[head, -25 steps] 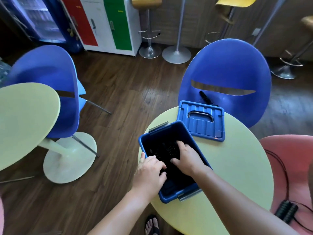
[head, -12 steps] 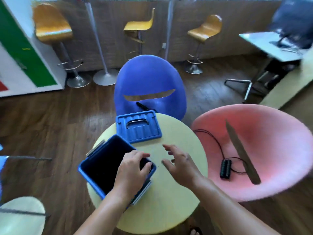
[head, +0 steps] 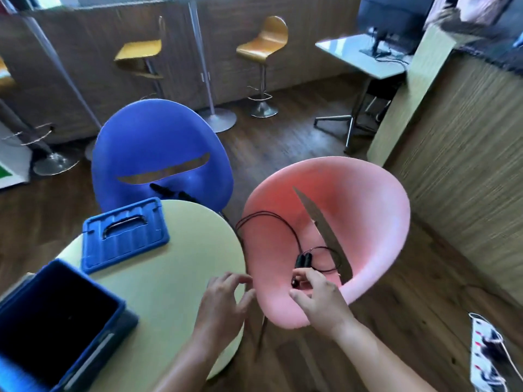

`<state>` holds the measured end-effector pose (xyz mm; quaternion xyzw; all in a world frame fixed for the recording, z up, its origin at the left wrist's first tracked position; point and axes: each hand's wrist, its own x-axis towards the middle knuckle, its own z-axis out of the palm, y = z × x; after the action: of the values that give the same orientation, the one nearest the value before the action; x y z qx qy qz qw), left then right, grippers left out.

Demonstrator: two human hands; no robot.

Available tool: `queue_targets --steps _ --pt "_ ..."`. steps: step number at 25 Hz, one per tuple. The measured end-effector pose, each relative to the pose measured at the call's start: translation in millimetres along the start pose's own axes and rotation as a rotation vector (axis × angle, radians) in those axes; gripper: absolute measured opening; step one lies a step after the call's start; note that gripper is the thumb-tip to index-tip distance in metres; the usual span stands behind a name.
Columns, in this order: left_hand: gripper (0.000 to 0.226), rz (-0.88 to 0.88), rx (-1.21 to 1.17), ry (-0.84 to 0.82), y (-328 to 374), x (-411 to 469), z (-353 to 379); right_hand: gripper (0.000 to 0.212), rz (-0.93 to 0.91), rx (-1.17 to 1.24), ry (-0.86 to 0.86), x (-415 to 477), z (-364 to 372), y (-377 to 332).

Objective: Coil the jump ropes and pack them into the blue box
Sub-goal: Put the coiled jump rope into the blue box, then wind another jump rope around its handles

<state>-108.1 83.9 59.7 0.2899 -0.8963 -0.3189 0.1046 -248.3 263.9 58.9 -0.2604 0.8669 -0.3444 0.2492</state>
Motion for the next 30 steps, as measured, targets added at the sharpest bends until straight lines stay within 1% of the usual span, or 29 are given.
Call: queue_targets --steps 4,8,11,14,21,24,26,28,30 --pt "0.02 -0.069 0.023 -0.075 31.1 7.3 47.9 0.043 0.102 0.045 -0.047 14.1 -36.3 54.2" --pt "0.022 -0.091 0.039 -0.118 34.8 30.7 74.5 0.044 0.189 0.078 -0.101 42.1 -42.1 74.8" --pt "0.024 -0.115 0.037 -0.172 32.6 57.4 97.6 0.045 0.251 0.088 -0.143 69.4 -41.6 84.4" --pt "0.026 -0.151 0.022 -0.228 25.9 88.2 123.0 0.049 0.319 0.067 -0.186 100.7 -43.0 94.2" --pt "0.034 -0.248 0.094 -0.398 2.3 170.2 184.9 0.06 0.469 0.012 -0.23 184.4 -33.7 124.1" --pt "0.037 -0.325 0.111 -0.465 -8.3 191.5 219.1 0.055 0.535 0.009 -0.275 217.7 -19.4 143.9" --pt "0.04 -0.374 0.103 -0.5 -16.8 202.2 245.5 0.055 0.576 0.015 -0.291 239.5 -6.1 163.7" --pt "0.042 -0.473 0.07 -0.538 -27.3 210.8 275.9 0.054 0.616 0.03 -0.318 260.3 11.2 187.9" --pt "0.046 -0.566 0.016 -0.562 -38.0 216.8 303.4 0.048 0.66 0.042 -0.329 276.9 28.2 209.3"
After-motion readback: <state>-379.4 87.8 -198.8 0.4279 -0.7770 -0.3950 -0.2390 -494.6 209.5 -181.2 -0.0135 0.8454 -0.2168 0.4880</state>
